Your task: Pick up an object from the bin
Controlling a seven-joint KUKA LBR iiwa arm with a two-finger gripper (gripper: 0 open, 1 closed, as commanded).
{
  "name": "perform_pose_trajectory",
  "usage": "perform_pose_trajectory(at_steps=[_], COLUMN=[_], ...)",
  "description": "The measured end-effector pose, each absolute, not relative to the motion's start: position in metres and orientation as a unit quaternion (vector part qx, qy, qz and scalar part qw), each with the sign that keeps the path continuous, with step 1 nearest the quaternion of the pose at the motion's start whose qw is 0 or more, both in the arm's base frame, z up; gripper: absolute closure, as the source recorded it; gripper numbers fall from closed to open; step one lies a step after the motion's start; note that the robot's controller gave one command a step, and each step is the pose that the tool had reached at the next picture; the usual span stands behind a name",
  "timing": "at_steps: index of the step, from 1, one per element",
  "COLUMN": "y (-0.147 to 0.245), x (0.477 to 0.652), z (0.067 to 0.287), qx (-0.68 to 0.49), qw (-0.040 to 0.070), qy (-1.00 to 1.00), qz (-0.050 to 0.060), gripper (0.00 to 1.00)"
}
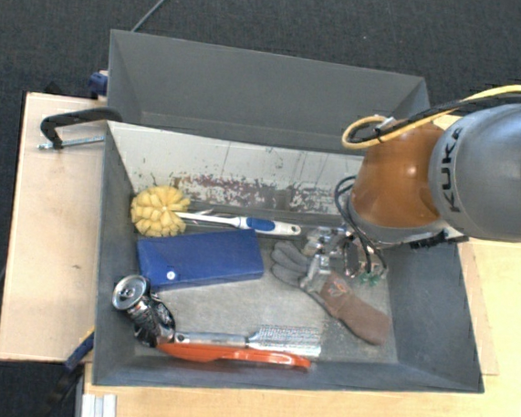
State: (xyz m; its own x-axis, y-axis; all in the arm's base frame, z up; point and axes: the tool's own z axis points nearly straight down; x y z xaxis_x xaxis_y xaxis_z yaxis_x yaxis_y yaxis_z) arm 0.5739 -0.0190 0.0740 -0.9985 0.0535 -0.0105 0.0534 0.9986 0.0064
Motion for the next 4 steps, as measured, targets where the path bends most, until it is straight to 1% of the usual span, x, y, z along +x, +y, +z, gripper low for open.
perform_pose_trajectory(at_steps=[1, 2, 3, 4], y=[-0.019, -0.019, -0.019, -0.018], x=[0.574, 0.573, 0.572, 0.572], z=[0.074, 0.079, 0.099, 0.124], qx=[0.027, 0.027, 0.027, 0.027], qw=[0.005, 0.005, 0.002, 0.004], qy=[1.0, 1.0, 1.0, 1.0], qz=[0.003, 0.003, 0.003, 0.004], gripper=[1.0, 1.0, 1.0, 1.0])
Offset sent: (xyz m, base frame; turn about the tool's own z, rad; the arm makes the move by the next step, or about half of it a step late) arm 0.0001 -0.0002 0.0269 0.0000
